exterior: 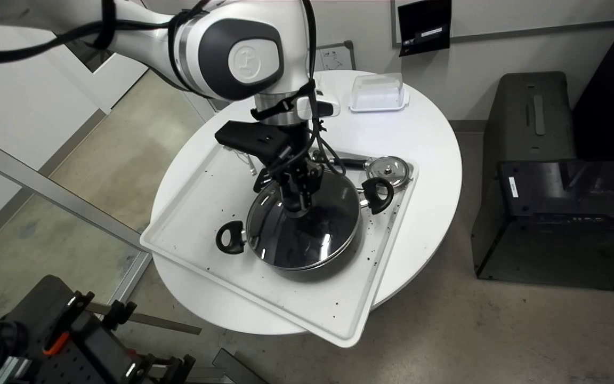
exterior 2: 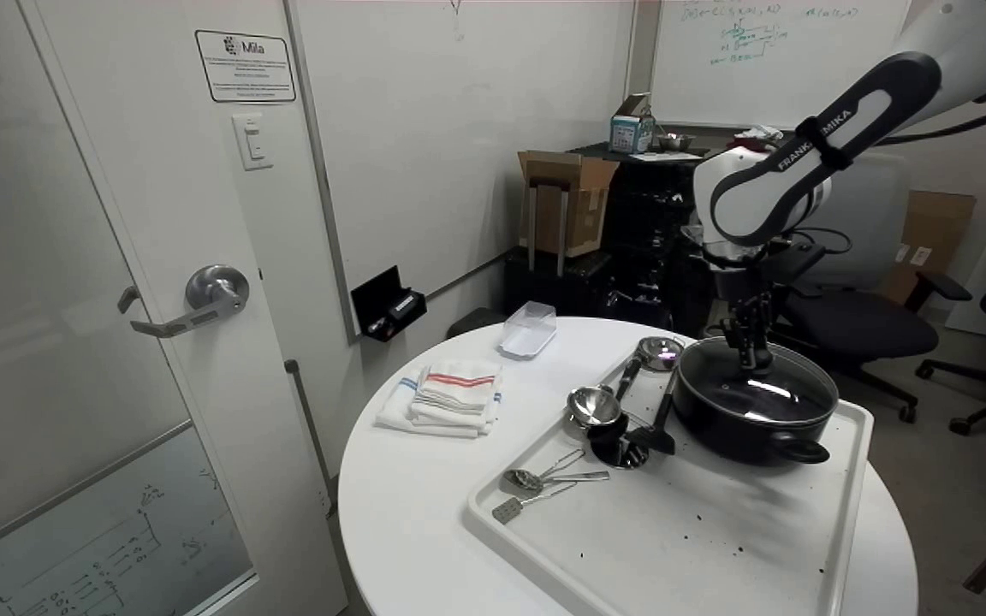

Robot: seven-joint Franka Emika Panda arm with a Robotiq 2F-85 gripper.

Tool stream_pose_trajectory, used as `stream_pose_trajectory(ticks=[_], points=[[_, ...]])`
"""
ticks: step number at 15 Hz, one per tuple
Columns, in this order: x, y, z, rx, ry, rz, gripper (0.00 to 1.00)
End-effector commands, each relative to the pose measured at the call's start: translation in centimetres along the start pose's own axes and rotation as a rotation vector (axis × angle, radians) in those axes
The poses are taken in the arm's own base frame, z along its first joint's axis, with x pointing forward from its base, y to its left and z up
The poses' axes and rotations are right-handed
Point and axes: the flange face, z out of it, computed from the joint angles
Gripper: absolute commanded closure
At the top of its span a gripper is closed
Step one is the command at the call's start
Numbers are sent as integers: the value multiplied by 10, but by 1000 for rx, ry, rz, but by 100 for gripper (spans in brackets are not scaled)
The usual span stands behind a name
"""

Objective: Put the lid on the black pot

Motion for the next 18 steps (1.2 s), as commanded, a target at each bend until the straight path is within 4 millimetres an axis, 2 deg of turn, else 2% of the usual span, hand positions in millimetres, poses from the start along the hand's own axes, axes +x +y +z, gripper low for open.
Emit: stream_pose_trajectory(ticks=[1,8,9,10,11,14,18], points=[[5,-3,-6,28,10,11,75],[4,-7,-5,56,6,20,75],[4,-7,-5,57,7,21,55],[4,-7,-5,58,7,23,25],[4,-7,-5,59,7,24,23],[5,-8,-7,64,12,24,3],[4,-11,-11,58,25,16,0]])
